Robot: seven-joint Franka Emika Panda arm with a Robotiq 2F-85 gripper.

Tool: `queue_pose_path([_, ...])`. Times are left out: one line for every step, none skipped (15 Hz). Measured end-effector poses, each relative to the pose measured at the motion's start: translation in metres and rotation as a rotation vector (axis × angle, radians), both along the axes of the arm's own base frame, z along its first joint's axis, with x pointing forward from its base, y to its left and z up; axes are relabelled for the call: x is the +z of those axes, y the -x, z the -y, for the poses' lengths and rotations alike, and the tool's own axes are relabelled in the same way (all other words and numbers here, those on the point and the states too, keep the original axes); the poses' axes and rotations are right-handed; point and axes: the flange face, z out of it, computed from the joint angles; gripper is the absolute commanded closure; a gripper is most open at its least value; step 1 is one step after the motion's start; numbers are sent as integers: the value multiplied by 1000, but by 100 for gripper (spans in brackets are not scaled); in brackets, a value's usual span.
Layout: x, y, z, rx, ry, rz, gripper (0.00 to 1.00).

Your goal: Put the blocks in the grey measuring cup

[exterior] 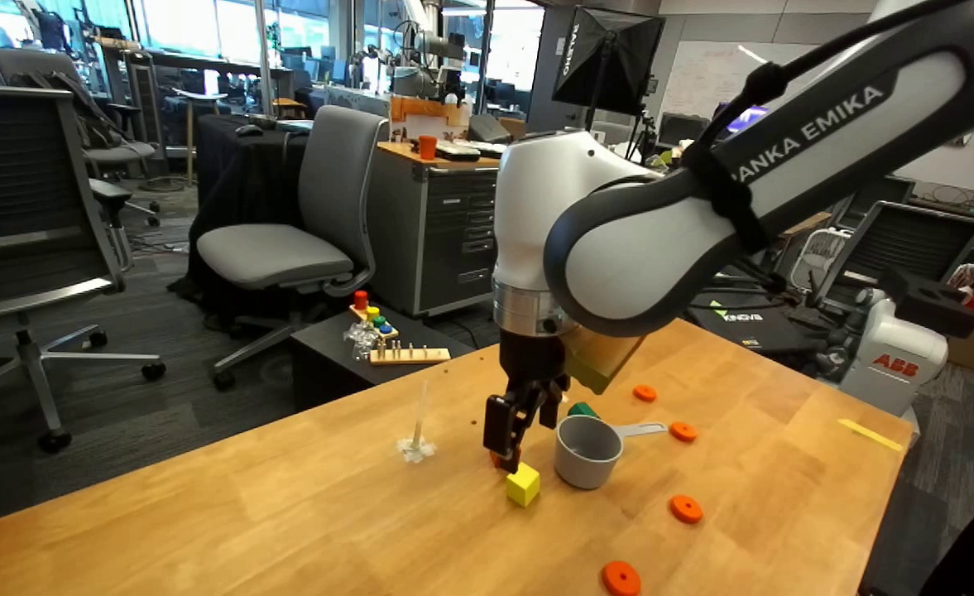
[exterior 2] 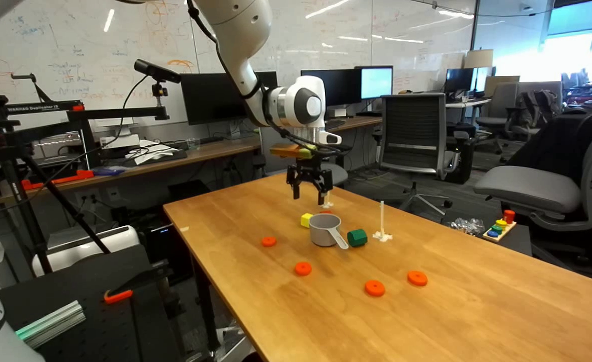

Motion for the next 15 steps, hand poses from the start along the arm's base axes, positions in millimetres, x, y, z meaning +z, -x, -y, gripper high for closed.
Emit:
queue_pose_path([-5,0,-2,-4,-9,-7,0])
queue_pose_path([-10,0,-5,-11,-20,-15,0])
queue_pose_path([-15,0,-7,-17,-29,-23,0])
queue_pose_path([-19,1,-8,-22,-34,-29,0])
queue_pose_path([-23,1,-9,-29,-39,-35,0])
queue_pose_path([-27,0,-9,-37,-44,-40,0])
queue_pose_path([-29,-1,-8,-43,-49,-43,0])
queue_pose_path([-31,-2,-8,-49,-52,-44,0])
queue_pose_path([-33,-3,-8,-52,-55,-44,0])
queue_pose_path([-34,-4,-7,-55,-55,-44,0])
queue_pose_path([-34,-5,-6,-58,-56,-43,0])
queue_pose_path([-35,-6,-6,-62,-58,-43,0])
queue_pose_path([-36,-6,-5,-67,-60,-44,0])
queue_pose_path([-37,-7,-3,-75,-61,-45,0])
queue_pose_path([-38,-8,-2,-88,-62,-46,25])
